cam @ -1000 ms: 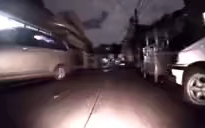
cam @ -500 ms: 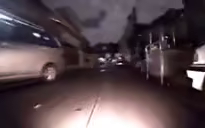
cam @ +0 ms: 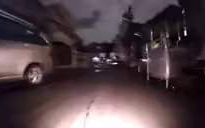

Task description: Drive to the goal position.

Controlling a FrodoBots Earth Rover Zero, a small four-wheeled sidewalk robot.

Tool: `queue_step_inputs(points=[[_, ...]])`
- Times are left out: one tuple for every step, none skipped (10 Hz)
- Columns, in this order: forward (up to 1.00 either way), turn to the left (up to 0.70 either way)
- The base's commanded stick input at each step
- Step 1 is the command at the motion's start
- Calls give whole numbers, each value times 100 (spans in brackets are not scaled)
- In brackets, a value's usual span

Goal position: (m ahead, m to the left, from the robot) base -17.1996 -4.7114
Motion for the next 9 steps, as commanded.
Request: queue_step_inputs(points=[[100, 0], [100, 0], [100, 0], [100, -13], [100, -27], [100, -22], [100, -3], [100, 0], [100, 0]])
